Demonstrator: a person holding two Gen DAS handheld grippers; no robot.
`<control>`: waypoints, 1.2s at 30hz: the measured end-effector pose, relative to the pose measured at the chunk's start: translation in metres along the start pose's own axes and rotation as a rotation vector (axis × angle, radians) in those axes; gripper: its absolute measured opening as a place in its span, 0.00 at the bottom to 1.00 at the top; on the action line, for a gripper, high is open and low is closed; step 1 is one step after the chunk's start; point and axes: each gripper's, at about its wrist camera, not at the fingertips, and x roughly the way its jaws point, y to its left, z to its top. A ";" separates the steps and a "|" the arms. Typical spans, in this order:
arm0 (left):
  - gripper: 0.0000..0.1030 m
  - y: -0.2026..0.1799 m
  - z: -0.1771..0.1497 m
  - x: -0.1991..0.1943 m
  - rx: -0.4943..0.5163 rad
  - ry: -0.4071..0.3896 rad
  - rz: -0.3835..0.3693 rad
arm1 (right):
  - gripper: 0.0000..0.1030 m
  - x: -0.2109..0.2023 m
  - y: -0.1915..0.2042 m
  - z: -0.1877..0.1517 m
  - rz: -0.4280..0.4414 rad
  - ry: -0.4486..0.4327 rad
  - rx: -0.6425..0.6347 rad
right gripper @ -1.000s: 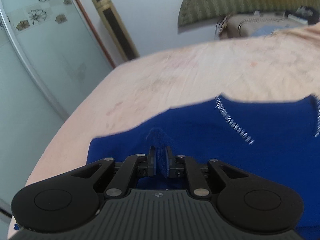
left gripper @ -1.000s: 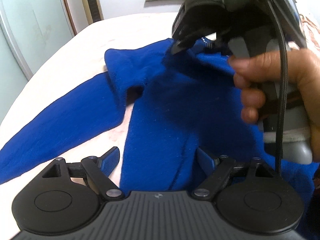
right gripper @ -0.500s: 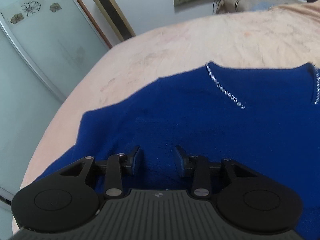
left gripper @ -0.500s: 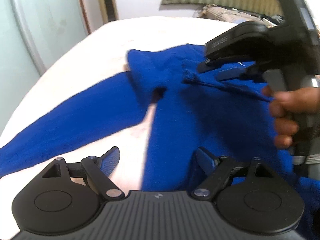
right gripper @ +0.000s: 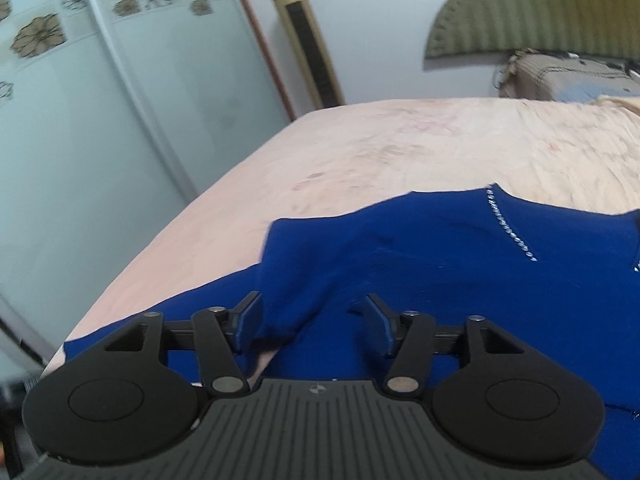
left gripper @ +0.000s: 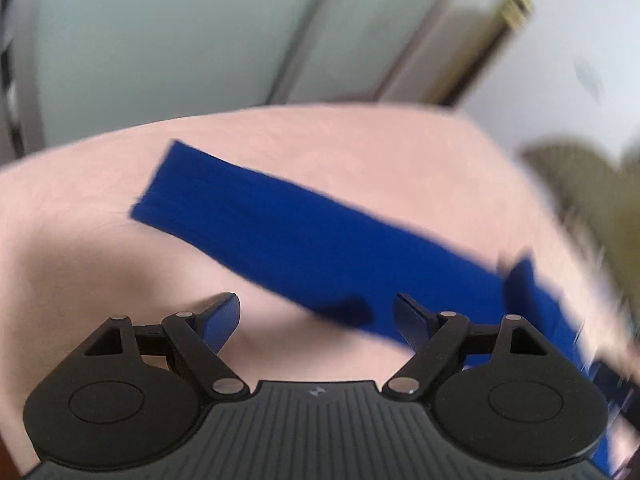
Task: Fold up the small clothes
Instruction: 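Grasp the other sleeve cuff with the left gripper, then fold the held sleeve across the sweater body with the left gripper, release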
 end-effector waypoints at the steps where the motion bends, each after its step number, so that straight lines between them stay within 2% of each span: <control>1: 0.81 0.008 0.004 0.001 -0.051 -0.006 -0.014 | 0.63 -0.002 0.003 0.000 0.002 -0.001 -0.003; 7: 0.81 0.045 0.023 0.008 -0.306 -0.075 -0.104 | 0.66 -0.013 0.011 -0.002 -0.018 -0.016 -0.045; 12: 0.79 0.070 0.034 0.018 -0.478 -0.144 -0.132 | 0.67 -0.020 0.008 -0.004 -0.034 -0.027 -0.051; 13: 0.66 0.070 0.034 0.019 -0.496 -0.146 -0.120 | 0.68 -0.021 0.007 -0.005 -0.034 -0.028 -0.049; 14: 0.39 0.070 0.036 0.019 -0.503 -0.141 -0.087 | 0.68 -0.022 0.006 -0.006 -0.036 -0.028 -0.048; 16: 0.11 0.066 0.040 0.026 -0.473 -0.107 -0.056 | 0.69 -0.023 0.005 -0.008 -0.038 -0.025 -0.051; 17: 0.07 0.066 0.040 0.031 -0.464 -0.080 -0.063 | 0.70 -0.023 0.004 -0.009 -0.039 -0.024 -0.051; 20: 0.05 0.059 0.040 0.035 -0.428 -0.063 -0.064 | 0.70 -0.023 0.000 -0.010 -0.042 -0.021 -0.047; 24: 0.05 0.040 0.051 0.026 -0.281 -0.114 -0.024 | 0.71 -0.027 -0.008 -0.012 -0.050 -0.018 -0.040; 27: 0.05 0.024 0.075 0.018 -0.187 -0.175 0.037 | 0.72 -0.031 -0.018 -0.015 -0.070 -0.016 -0.043; 30: 0.05 0.006 0.106 0.015 -0.082 -0.278 0.132 | 0.74 -0.035 -0.032 -0.018 -0.120 -0.010 -0.028; 33: 0.05 -0.019 0.124 0.008 0.043 -0.439 0.239 | 0.75 -0.040 -0.049 -0.023 -0.150 -0.005 0.019; 36: 0.05 -0.056 0.132 0.010 0.135 -0.530 0.268 | 0.75 -0.047 -0.062 -0.026 -0.161 -0.017 0.054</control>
